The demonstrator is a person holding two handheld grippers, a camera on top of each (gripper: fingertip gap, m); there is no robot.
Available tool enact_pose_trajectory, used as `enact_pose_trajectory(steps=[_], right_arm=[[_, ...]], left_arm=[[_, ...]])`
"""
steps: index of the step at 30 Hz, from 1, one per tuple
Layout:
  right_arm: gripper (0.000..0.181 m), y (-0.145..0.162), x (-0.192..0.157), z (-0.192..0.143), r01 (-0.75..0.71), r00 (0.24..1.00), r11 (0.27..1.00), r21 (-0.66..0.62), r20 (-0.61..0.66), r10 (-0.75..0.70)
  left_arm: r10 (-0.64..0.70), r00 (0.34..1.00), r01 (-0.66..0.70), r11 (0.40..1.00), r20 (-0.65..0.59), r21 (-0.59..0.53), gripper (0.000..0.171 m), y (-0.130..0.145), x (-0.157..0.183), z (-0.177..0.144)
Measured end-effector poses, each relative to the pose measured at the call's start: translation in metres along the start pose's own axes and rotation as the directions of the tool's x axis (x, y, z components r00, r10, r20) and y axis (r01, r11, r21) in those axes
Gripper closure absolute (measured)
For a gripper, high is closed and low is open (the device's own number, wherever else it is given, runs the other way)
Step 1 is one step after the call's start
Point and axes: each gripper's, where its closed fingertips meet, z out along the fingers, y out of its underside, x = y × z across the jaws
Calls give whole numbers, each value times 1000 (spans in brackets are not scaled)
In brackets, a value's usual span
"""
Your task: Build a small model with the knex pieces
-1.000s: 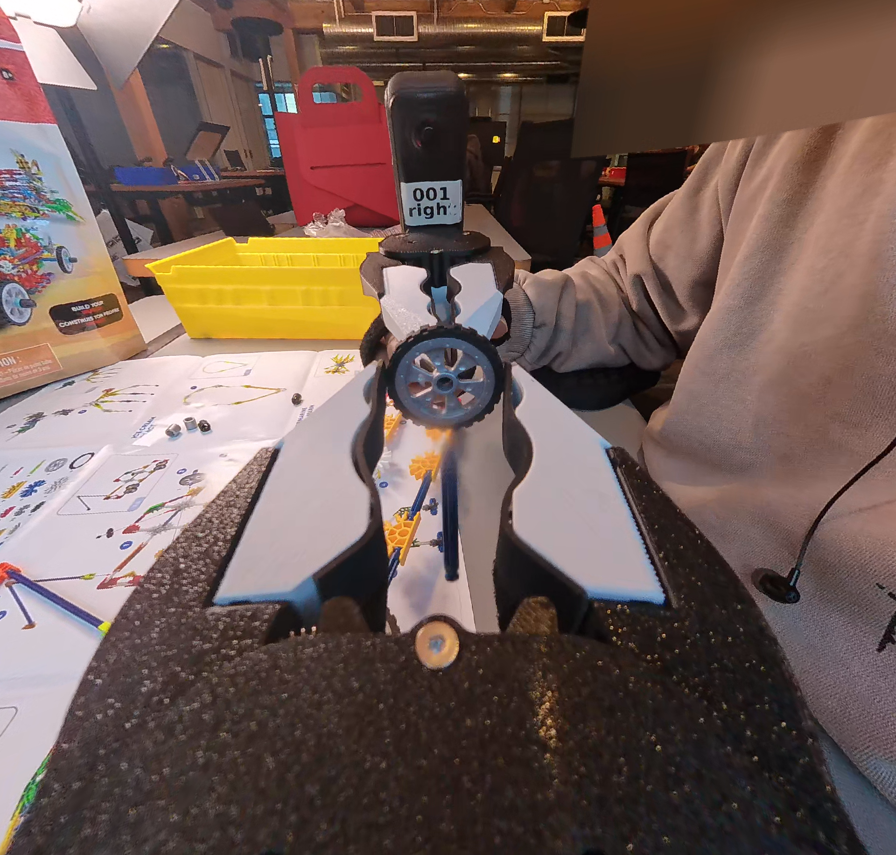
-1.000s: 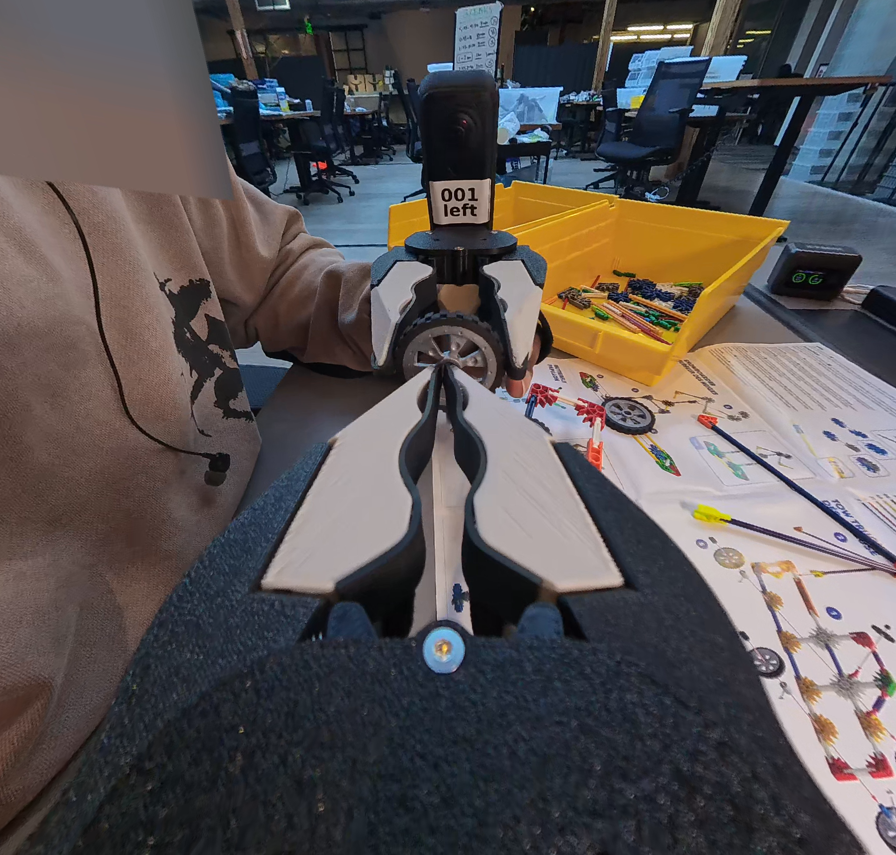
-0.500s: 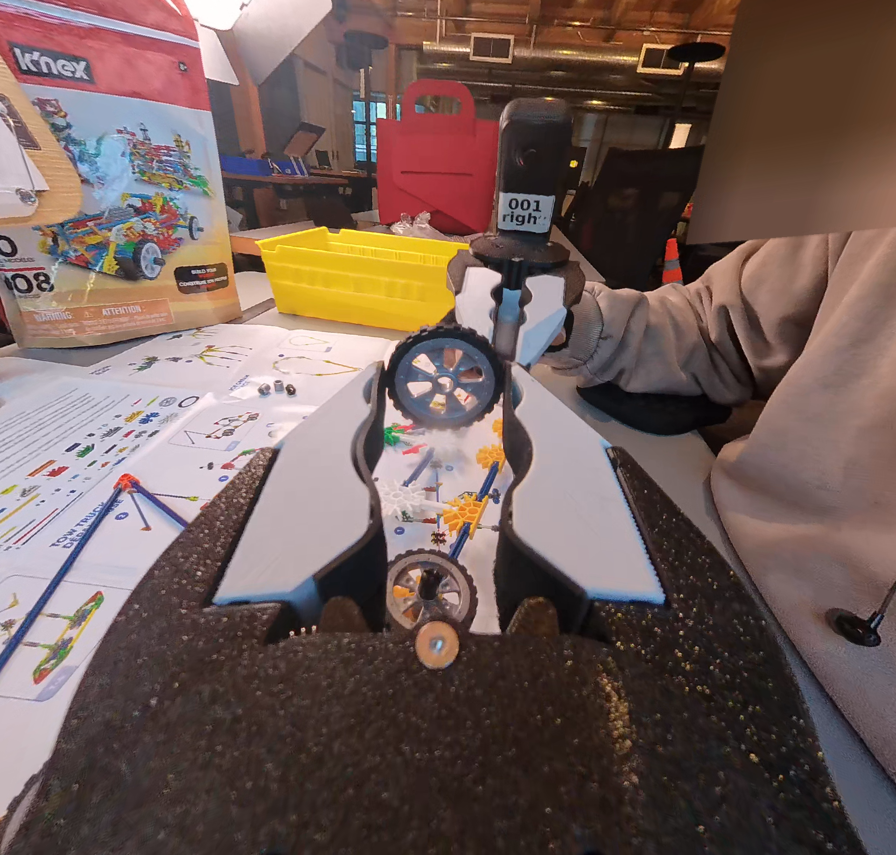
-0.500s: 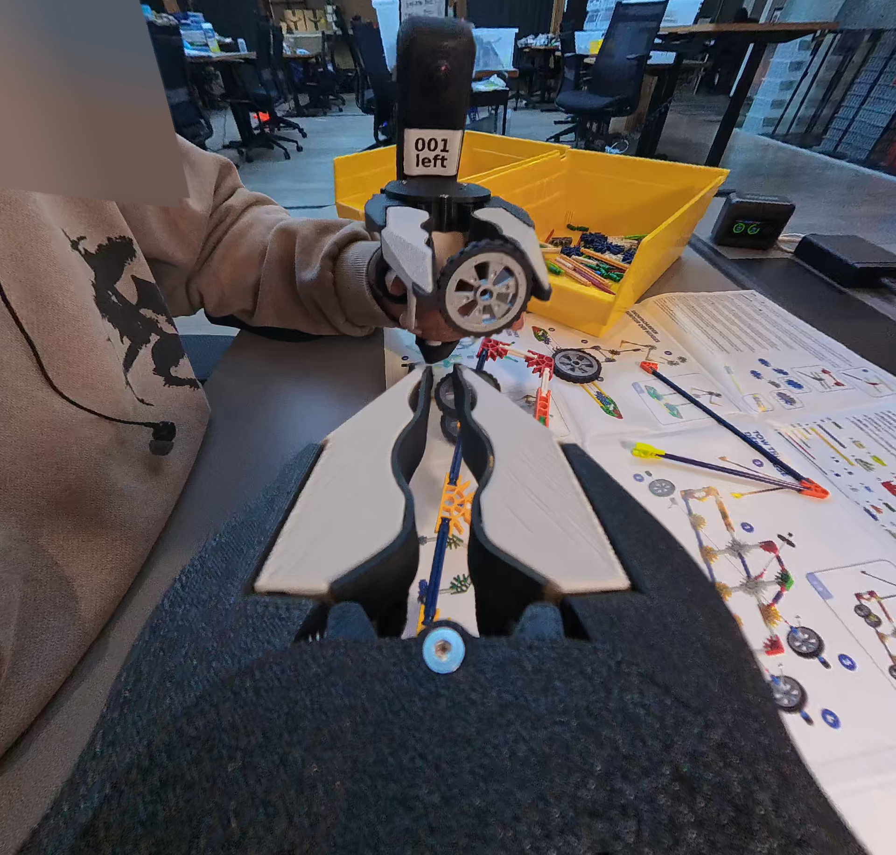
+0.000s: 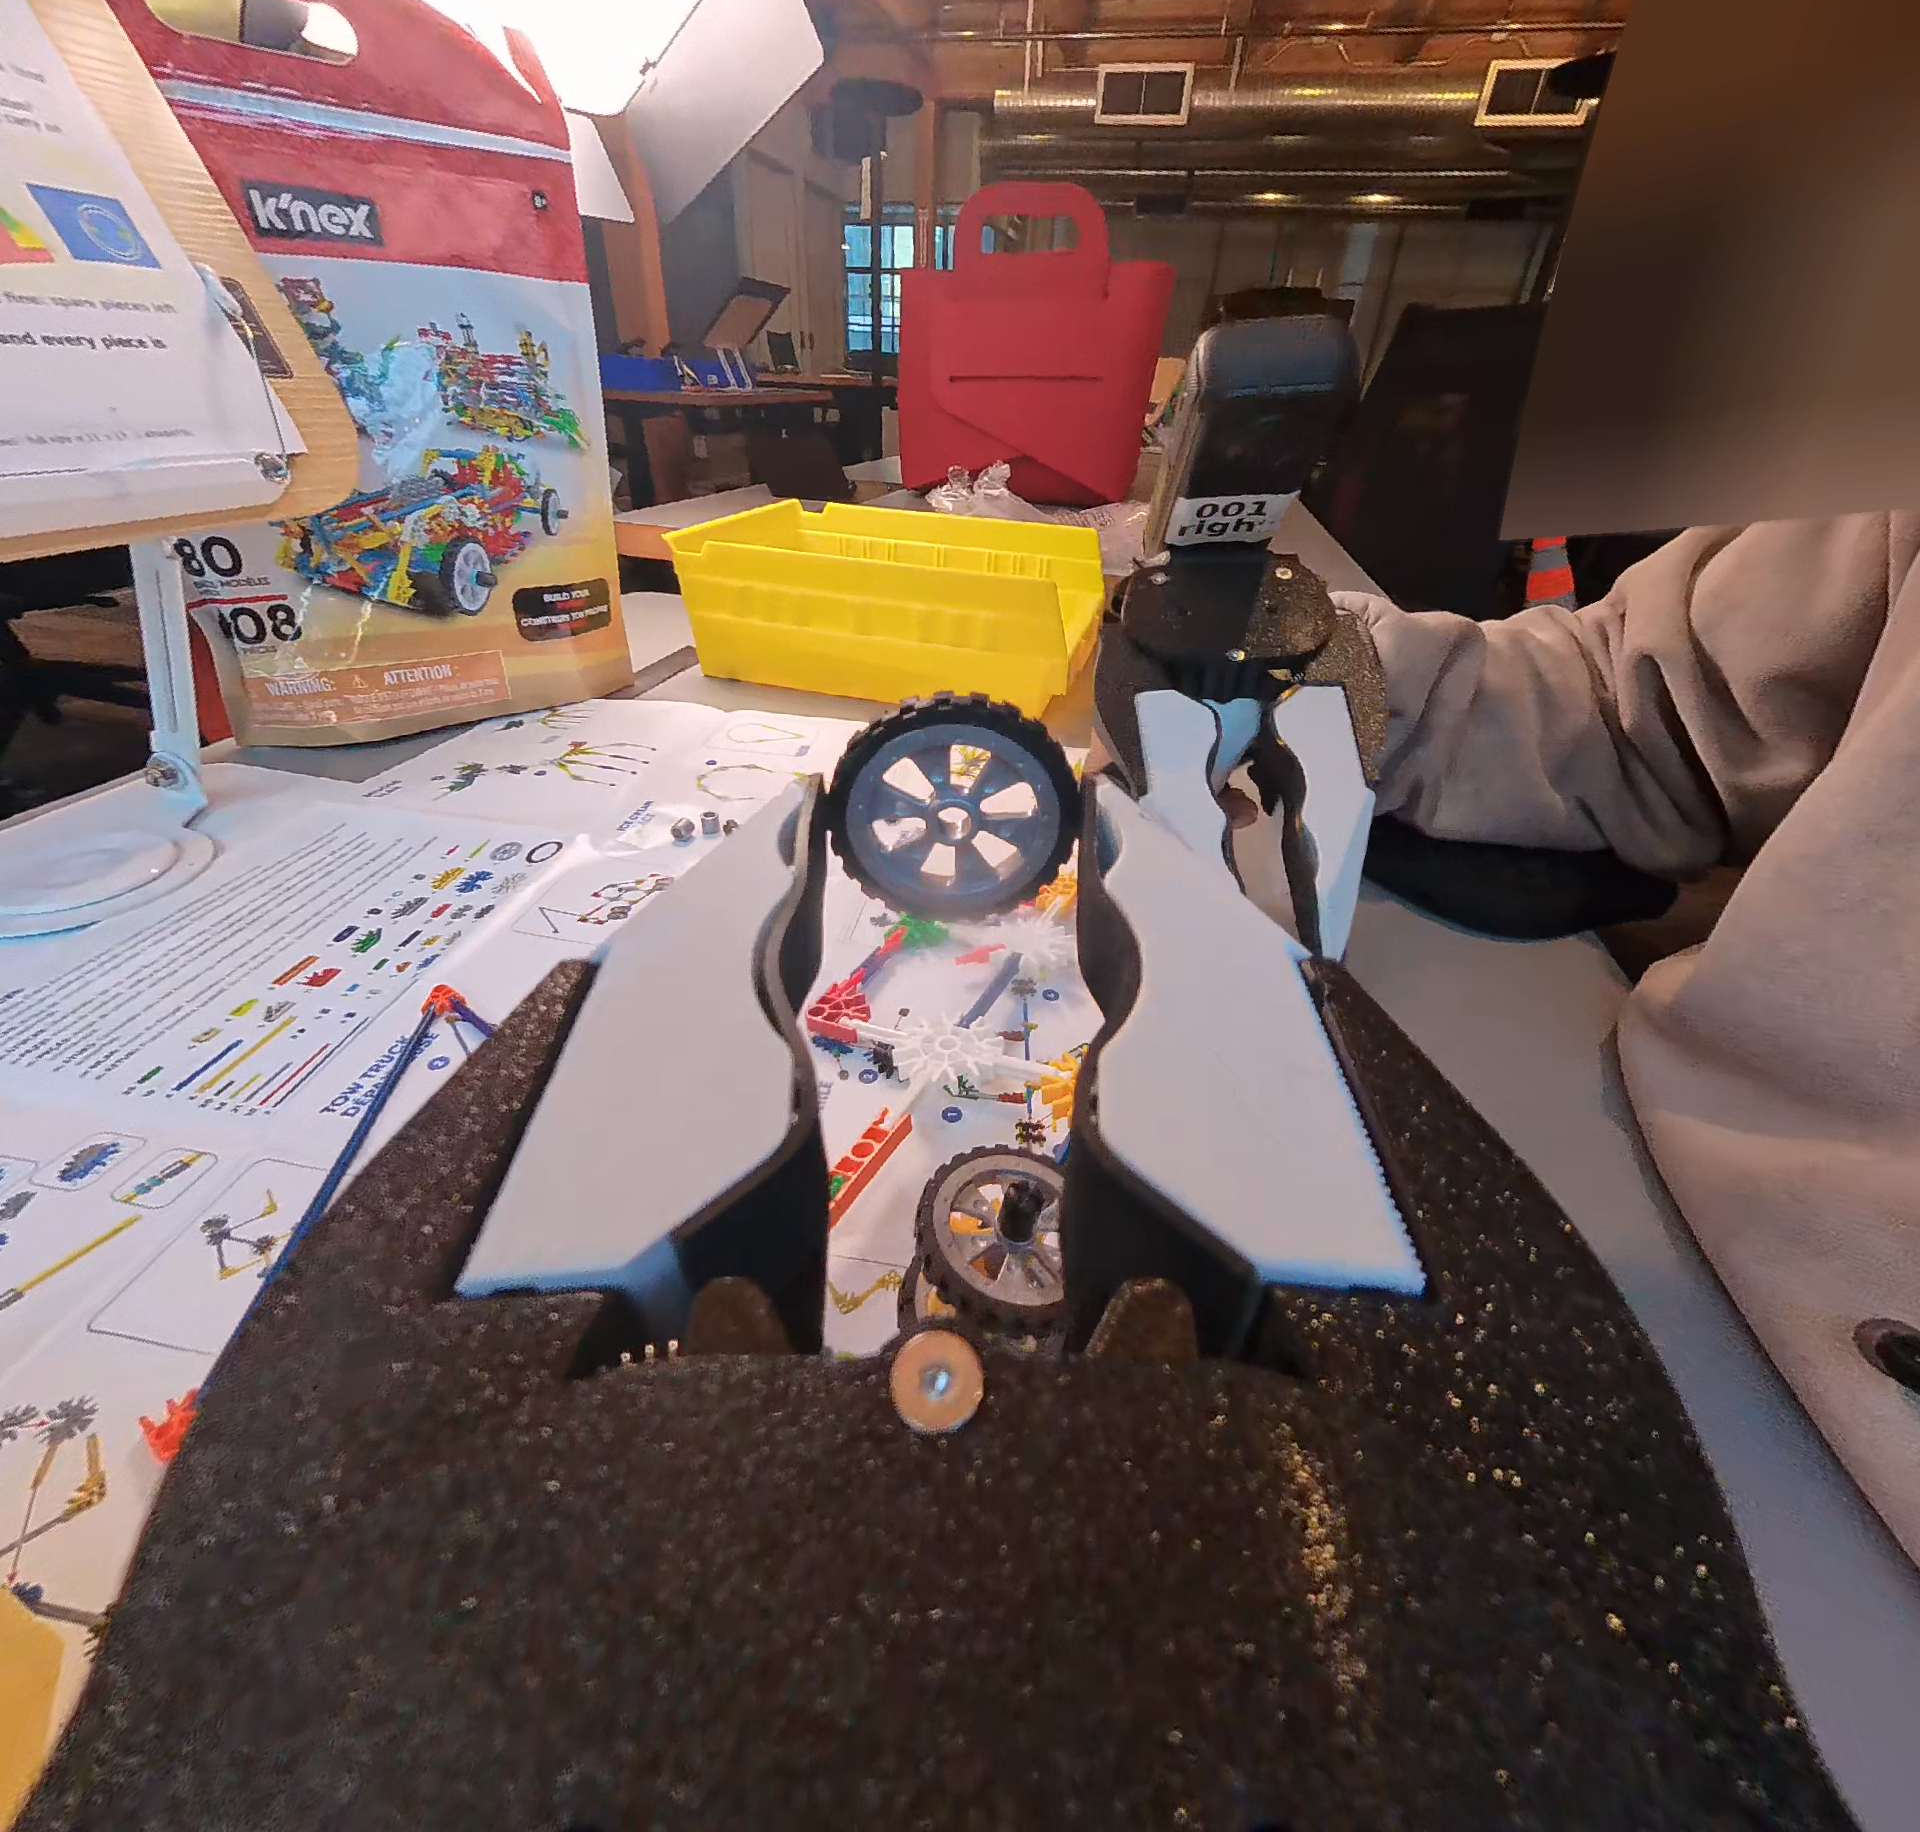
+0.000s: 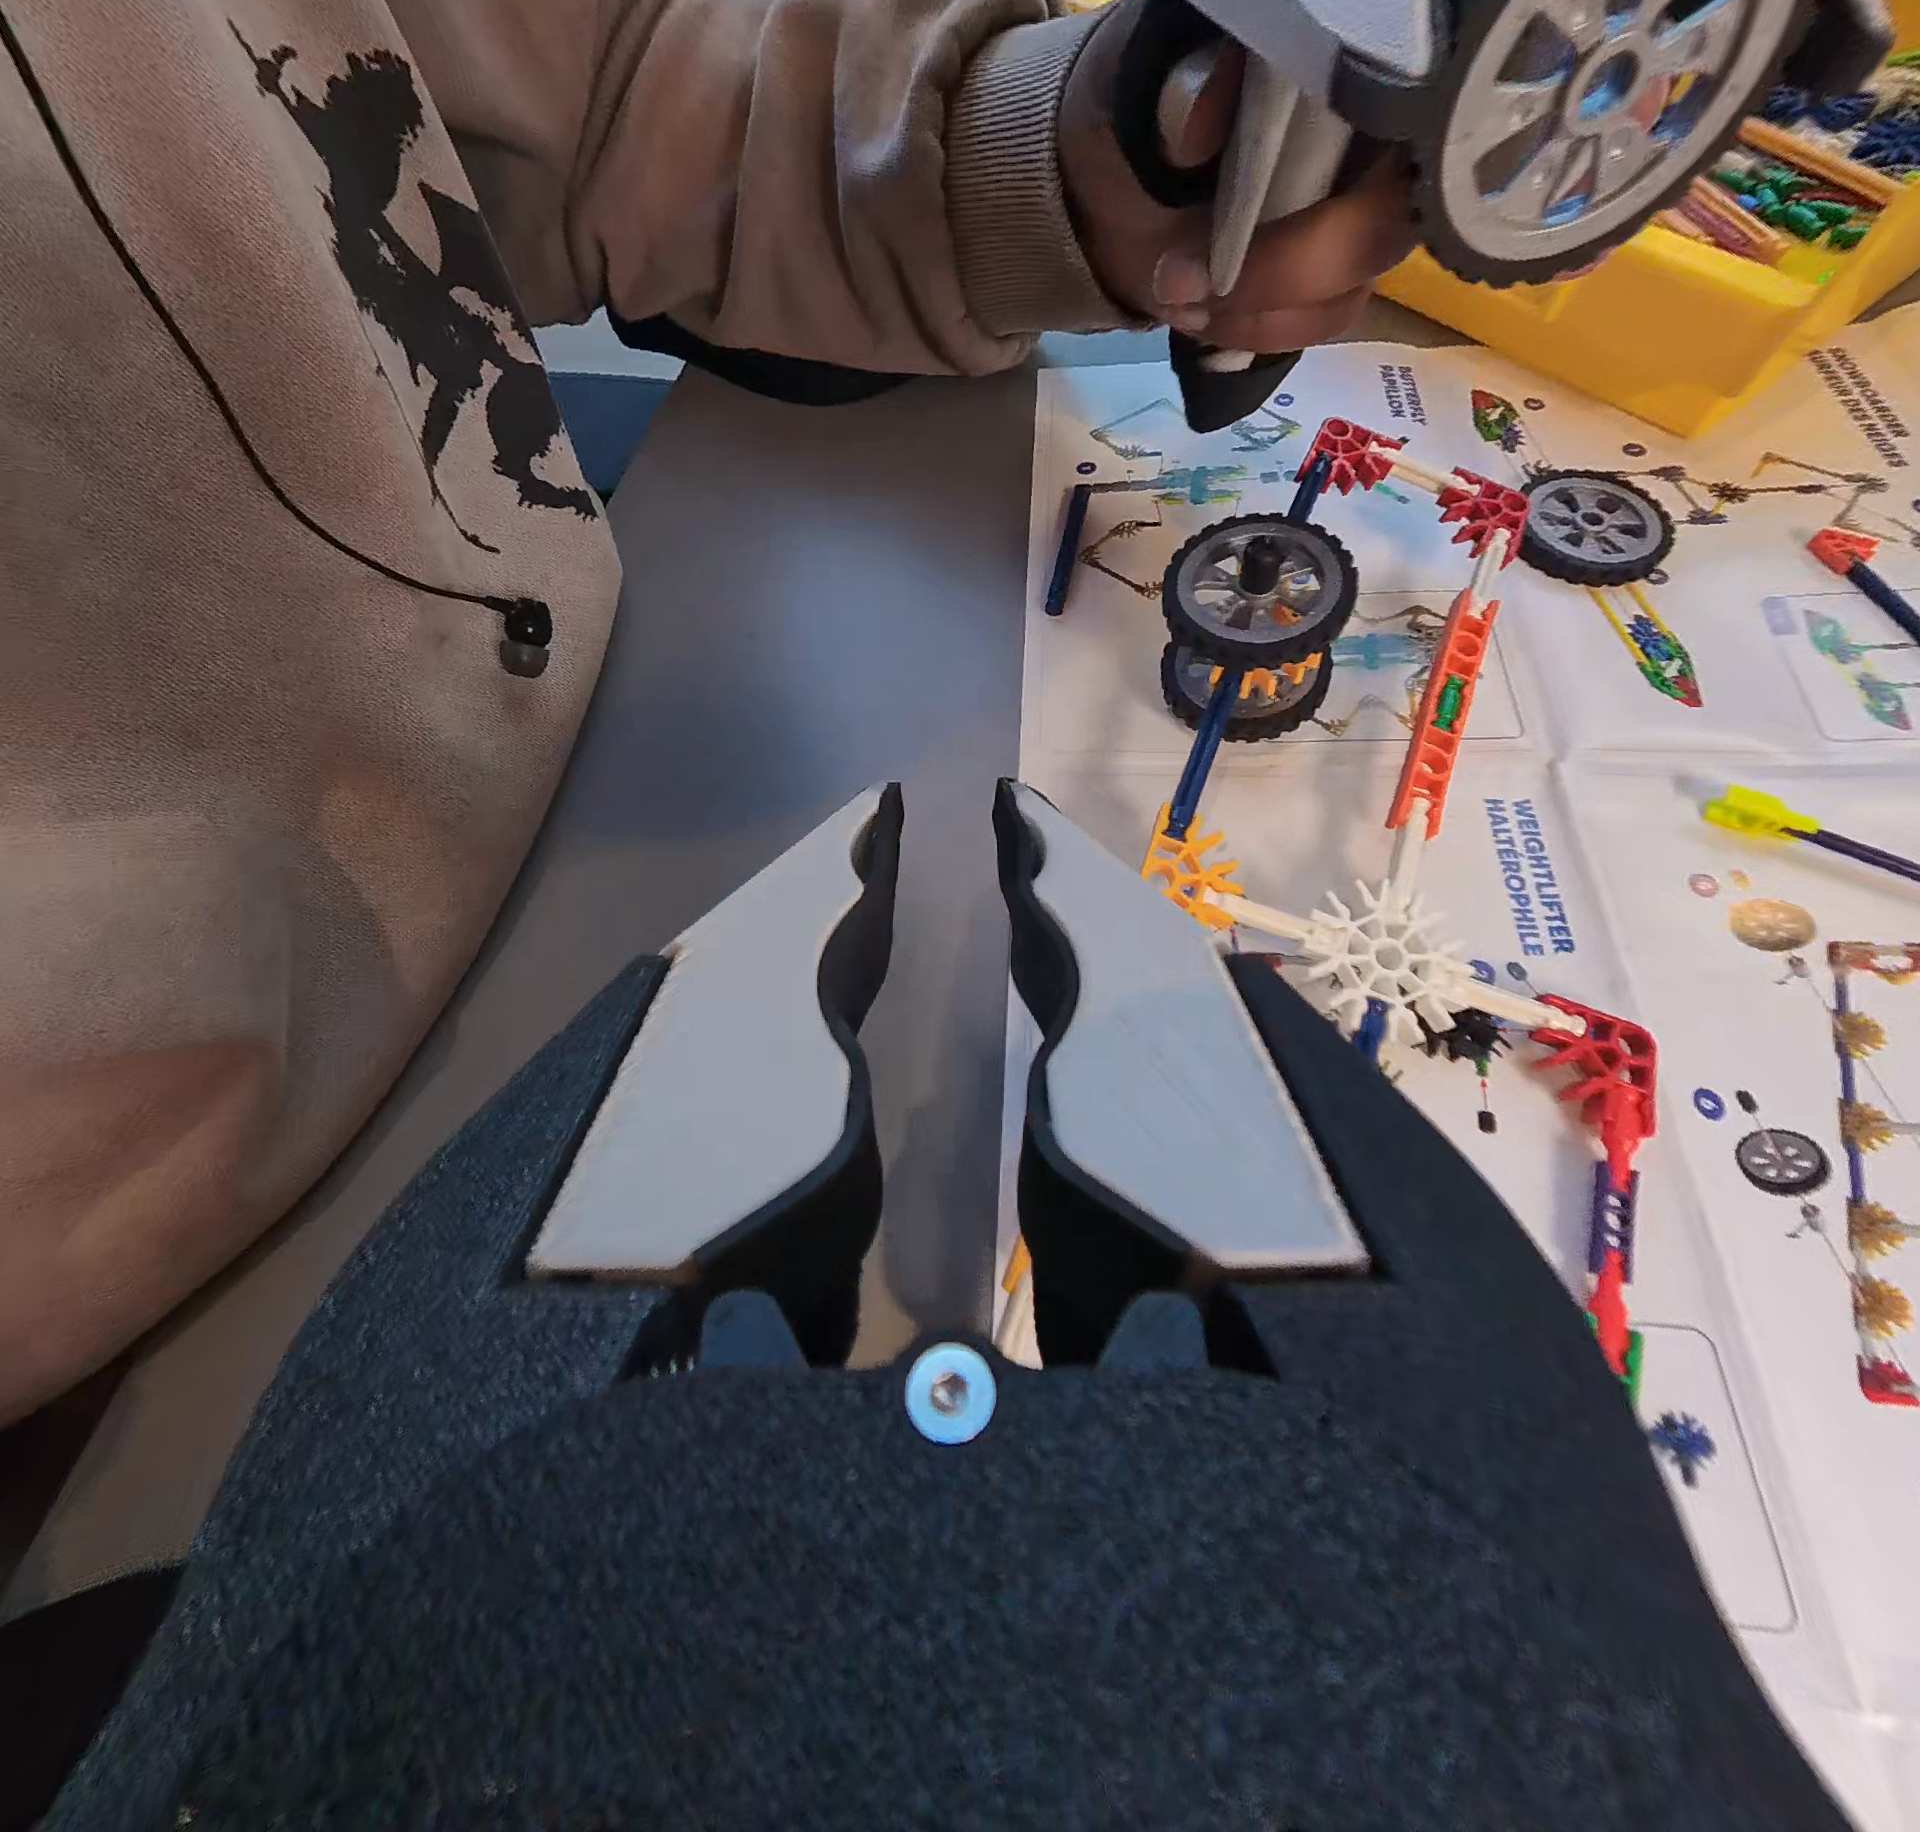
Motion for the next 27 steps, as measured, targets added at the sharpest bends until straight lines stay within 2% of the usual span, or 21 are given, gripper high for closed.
enact_pose_trajectory(steps=[3, 9, 15, 21, 24, 27], right_arm=[[165, -2, -1, 18, -2, 1000, 1000, -9, -9, 2], [165, -19, 14, 67, -84, 983, 996, 7, -163, 84], [161, -22, 29, 100, -84, 960, 989, -118, -277, 48], [162, -12, 33, 131, -76, 956, 958, -276, -293, -9], [177, -6, 35, 134, -69, 954, 948, -310, -297, -27], [178, -6, 21, 125, -7, 981, 954, -301, -185, -51]], left_arm=[[2, 1000, -2, 1000, 21, 3, 126, -2, -5, -2], [18, 997, -19, 1000, 70, 6, 126, -6, -15, -8], [17, 992, -19, 1000, 124, 11, 126, -8, -30, -15], [4, 991, -5, 1000, 131, 7, 126, -7, -35, -20], [5, 994, -6, 1000, 108, 5, 126, -8, -30, -20], [5, 998, -5, 1000, 64, 1, 126, -7, -22, -17]])
